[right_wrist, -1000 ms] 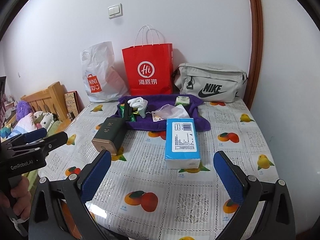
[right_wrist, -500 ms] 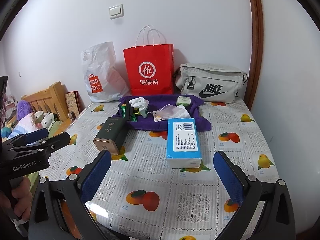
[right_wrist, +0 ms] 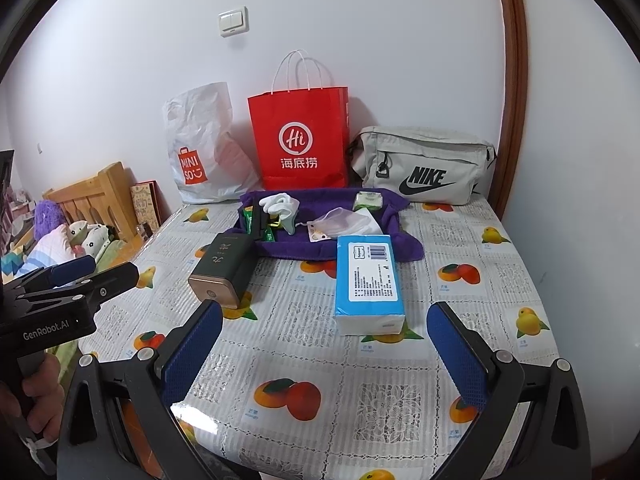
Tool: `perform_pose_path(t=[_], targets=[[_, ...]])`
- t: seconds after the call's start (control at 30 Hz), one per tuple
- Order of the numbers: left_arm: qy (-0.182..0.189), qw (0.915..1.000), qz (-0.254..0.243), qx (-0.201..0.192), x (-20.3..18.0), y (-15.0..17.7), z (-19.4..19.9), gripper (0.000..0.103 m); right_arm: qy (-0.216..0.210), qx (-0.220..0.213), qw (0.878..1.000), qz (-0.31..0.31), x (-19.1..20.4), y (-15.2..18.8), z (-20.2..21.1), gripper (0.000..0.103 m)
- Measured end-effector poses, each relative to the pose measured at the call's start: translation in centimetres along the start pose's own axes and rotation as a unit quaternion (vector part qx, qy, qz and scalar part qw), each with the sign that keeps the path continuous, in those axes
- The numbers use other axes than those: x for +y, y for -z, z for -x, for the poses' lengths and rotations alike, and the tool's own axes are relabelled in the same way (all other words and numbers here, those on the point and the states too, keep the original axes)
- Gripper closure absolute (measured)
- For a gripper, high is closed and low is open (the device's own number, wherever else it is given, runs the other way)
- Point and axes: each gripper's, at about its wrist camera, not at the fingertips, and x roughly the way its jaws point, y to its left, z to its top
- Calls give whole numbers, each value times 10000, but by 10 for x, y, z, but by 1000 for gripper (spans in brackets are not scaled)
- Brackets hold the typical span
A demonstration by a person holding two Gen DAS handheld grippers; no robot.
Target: Organize soft objects
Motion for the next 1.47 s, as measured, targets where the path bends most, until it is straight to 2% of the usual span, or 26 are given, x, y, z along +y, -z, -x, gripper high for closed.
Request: perform_pose_path(t=[1.17,1.47], targets=[[-48,10000,59,-7,5,-1,3,14,5,-30,10000,6,-3,1,3,2],[-66,10000,32,33,4,-1,-5,14,1,60,10000,-7,-4,3,-9,2]])
